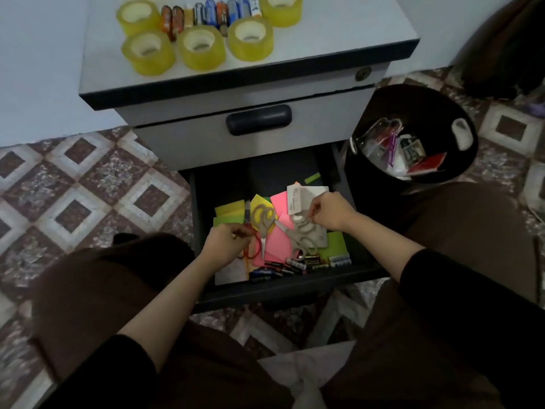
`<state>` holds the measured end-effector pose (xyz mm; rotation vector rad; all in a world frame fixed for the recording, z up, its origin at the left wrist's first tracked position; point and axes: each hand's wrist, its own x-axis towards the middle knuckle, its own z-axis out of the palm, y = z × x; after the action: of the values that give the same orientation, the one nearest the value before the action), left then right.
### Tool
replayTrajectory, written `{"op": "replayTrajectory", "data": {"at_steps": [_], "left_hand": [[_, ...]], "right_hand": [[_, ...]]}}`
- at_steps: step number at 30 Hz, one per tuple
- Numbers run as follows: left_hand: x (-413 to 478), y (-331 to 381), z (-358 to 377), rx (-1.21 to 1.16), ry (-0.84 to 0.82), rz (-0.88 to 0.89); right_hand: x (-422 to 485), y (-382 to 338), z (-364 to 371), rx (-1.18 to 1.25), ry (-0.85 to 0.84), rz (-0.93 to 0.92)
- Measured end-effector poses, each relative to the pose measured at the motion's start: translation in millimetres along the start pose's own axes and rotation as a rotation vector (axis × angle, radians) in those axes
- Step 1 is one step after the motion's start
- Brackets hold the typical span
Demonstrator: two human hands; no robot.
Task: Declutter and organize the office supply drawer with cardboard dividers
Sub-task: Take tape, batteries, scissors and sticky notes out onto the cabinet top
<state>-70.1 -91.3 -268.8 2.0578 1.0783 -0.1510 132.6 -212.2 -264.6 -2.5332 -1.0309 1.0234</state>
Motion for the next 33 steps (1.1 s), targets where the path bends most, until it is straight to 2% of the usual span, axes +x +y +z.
{"op": "replayTrajectory", "data": {"at_steps": [7, 12, 15, 19, 26, 29, 33], "left_hand": [[9.2, -12.7, 11.2, 0.008, -0.097, -0.052], [10.1, -24.2, 24.5, 0.103, -0.262, -0.070], [14.9, -25.3, 26.4, 0.082, -0.294, -0.088], [17.6, -27.6, 28.1, 0.081, -0.341, -0.093], [20.6, -20.6, 30.7, 0.040, -0.310, -0.045], [20.4, -21.2, 32.4, 0.031, -0.312, -0.039], [19.5, -23.6, 33.7, 0.026, -0.320, -0.048]], "right_hand": [[6.7, 2.8, 17.6, -0.071, -0.127, 0.004], [-4.5, -6.2, 37.0, -0.328, -0.350, -0.064], [-9.4, -6.2, 45.5, -0.457, -0.466, -0.075], [-3.0, -2.2, 45.7, -0.477, -0.420, -0.057], [15.1, 11.3, 35.2, -0.389, -0.267, 0.027], [15.3, 11.6, 27.2, -0.376, -0.309, 0.058], [3.4, 13.3, 22.1, -0.551, -0.457, 0.075]]}}
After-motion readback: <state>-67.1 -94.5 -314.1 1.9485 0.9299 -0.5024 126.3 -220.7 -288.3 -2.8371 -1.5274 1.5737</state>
